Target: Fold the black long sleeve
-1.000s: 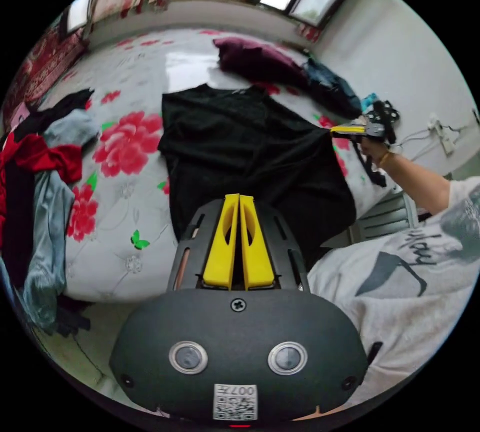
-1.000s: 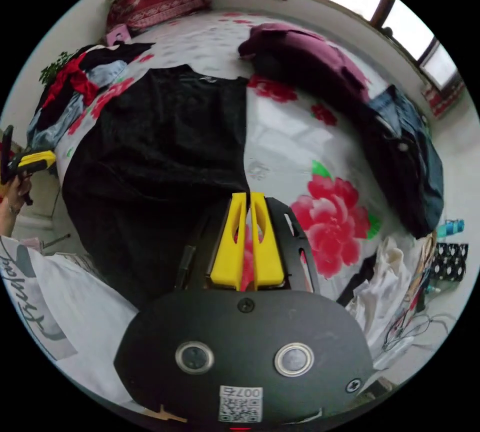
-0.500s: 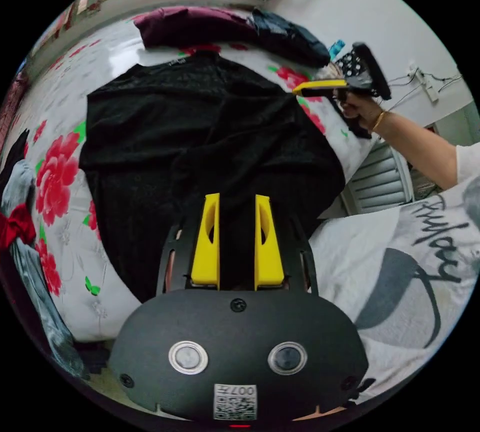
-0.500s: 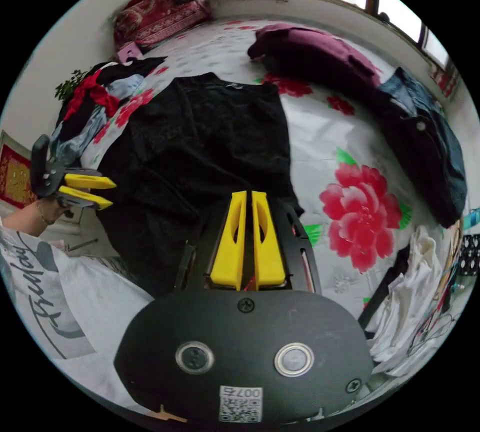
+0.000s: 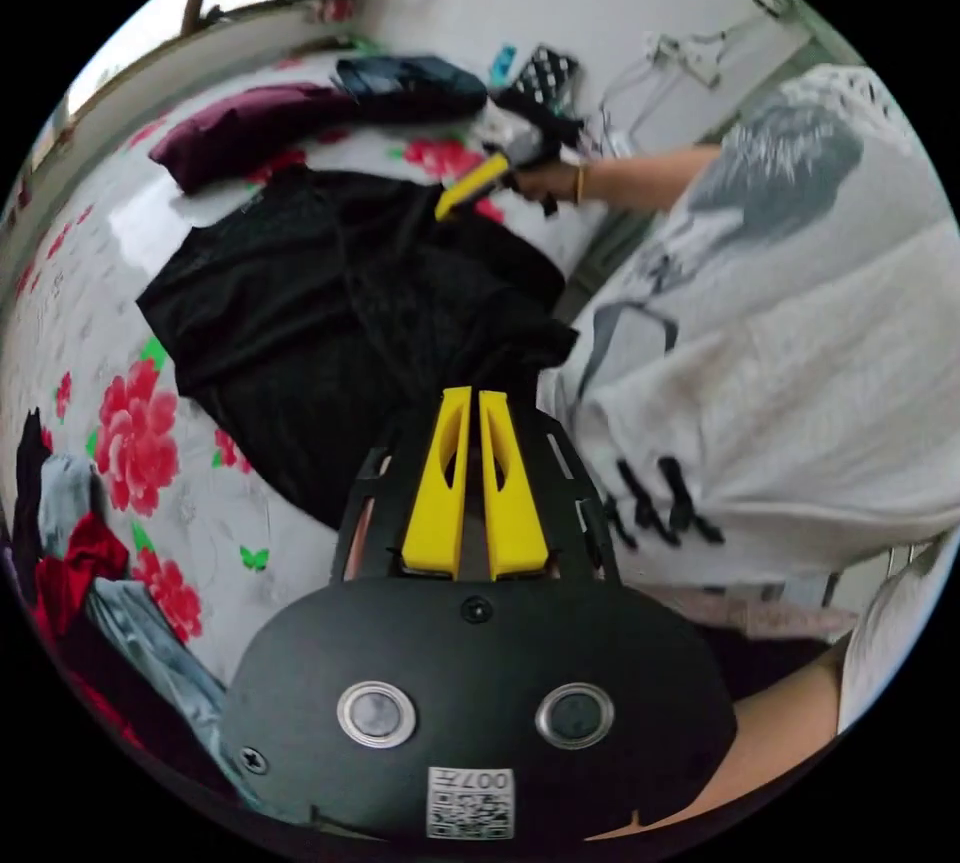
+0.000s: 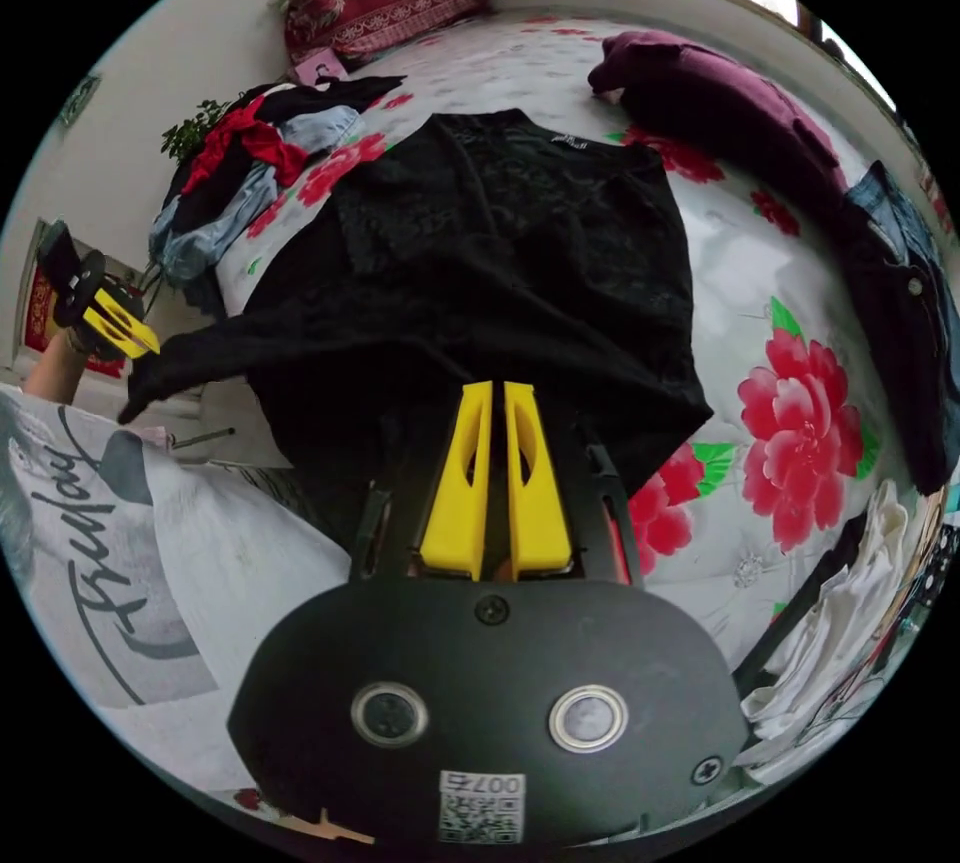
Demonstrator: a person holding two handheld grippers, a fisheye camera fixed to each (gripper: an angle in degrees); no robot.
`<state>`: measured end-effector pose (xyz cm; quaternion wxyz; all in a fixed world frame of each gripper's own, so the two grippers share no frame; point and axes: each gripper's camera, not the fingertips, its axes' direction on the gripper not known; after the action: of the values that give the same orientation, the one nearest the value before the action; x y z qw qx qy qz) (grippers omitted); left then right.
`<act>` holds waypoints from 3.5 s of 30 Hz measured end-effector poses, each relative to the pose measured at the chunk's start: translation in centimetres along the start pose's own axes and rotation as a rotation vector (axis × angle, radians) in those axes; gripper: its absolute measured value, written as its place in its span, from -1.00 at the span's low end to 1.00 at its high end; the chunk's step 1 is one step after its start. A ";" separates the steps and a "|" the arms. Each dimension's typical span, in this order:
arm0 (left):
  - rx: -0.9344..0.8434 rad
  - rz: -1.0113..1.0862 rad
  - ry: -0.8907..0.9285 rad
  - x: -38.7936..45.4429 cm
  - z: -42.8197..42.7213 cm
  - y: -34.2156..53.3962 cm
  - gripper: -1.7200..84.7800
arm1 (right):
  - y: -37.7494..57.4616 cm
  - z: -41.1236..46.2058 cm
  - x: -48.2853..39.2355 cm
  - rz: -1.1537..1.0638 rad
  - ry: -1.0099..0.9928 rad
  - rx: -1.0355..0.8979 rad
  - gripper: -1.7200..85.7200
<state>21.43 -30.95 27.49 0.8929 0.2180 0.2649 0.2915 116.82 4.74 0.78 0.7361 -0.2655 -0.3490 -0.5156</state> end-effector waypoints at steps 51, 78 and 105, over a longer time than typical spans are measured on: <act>0.176 -0.575 0.258 -17.5 -5.9 10.8 -0.98 | 18.7 -18.2 12.0 0.396 -0.518 0.234 -0.96; 0.260 -0.638 0.284 -21.2 -10.7 9.4 -0.98 | 19.8 -16.9 10.4 0.308 -0.505 0.082 -0.96; 0.025 -0.710 0.199 -20.5 -9.9 7.6 -0.96 | 16.9 -18.6 9.1 0.374 -0.332 -0.080 -0.94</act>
<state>-1.73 -36.13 31.18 0.9057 0.0940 0.4130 -0.0198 139.23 -8.88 -4.01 0.7401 -0.4355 -0.3894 -0.3331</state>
